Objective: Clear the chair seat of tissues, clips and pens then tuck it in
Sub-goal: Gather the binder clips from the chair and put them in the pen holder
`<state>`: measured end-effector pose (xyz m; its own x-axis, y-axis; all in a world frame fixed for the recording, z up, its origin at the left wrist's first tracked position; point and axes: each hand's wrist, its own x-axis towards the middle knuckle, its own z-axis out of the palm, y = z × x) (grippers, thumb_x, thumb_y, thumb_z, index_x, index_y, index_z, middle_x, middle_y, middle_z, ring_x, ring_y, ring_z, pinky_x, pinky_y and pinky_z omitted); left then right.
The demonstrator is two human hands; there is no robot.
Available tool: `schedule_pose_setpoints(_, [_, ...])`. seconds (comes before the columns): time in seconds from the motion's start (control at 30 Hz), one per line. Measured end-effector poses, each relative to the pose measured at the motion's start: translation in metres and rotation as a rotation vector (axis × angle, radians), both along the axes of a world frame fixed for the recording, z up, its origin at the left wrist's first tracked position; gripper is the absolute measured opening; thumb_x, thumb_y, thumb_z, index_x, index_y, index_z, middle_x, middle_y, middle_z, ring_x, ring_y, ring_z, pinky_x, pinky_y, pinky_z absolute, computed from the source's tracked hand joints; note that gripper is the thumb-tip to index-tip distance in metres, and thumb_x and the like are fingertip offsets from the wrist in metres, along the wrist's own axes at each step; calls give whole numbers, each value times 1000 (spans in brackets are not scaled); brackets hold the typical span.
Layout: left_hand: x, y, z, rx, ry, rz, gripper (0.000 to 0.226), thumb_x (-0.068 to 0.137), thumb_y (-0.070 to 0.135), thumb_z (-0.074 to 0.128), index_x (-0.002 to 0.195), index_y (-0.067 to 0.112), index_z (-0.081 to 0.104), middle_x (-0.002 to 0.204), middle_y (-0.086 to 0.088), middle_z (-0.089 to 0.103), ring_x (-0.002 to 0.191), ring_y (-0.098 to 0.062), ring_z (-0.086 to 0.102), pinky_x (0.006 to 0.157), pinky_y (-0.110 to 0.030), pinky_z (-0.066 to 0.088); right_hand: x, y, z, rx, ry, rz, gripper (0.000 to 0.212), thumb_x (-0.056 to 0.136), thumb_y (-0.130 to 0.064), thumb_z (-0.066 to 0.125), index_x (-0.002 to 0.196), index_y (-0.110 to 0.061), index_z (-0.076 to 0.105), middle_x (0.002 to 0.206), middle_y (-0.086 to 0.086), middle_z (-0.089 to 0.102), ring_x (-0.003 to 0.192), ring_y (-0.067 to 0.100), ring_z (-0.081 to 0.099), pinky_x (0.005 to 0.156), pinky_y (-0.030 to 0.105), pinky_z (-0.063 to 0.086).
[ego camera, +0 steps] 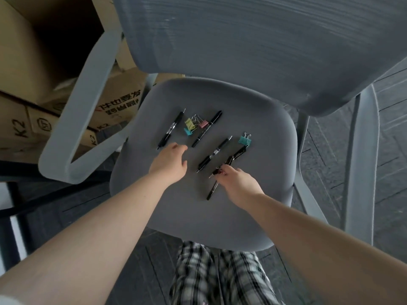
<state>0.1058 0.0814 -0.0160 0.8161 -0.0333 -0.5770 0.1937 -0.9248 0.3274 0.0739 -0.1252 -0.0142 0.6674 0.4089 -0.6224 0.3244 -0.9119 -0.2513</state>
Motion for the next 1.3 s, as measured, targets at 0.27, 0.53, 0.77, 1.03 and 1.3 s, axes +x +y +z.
schedule_pose_setpoints(0.27, [43,-21,-3,64,-95,-16,68,89,13,52,147,29,21,156,-6,15,133,-38,31,95,-50,44,54,-15,9,78,-218,-301,35,88,-4,47,120,-17,53,126,5,47,106,33,49,73,37,49])
schedule_pose_setpoints(0.53, [56,-19,-29,236,-178,-220,87,85,10,57,148,38,3,160,-1,-2,135,-34,22,86,-45,51,97,-1,-2,-68,-238,-373,29,84,7,46,108,-9,53,120,13,45,100,35,47,61,34,37])
schedule_pose_setpoints(0.77, [69,-25,-42,218,-177,-319,91,82,4,58,148,38,6,159,-3,2,128,-35,29,93,-47,49,96,-11,-18,-105,-199,-373,42,84,5,48,122,-14,48,128,10,40,115,33,39,62,34,39])
schedule_pose_setpoints(1.03, [78,-26,-49,280,-199,-392,65,87,8,52,144,29,28,141,-11,31,113,-37,38,81,-47,52,102,-20,-30,-104,-242,-371,35,89,-7,52,120,-23,49,134,7,34,115,30,36,65,35,37])
schedule_pose_setpoints(1.3, [72,-33,-61,354,-293,-446,55,94,24,43,146,34,26,147,-12,28,115,-37,38,67,-40,51,109,-30,-38,-122,-270,-328,43,93,-38,52,135,-37,40,146,6,25,128,32,27,90,49,39])
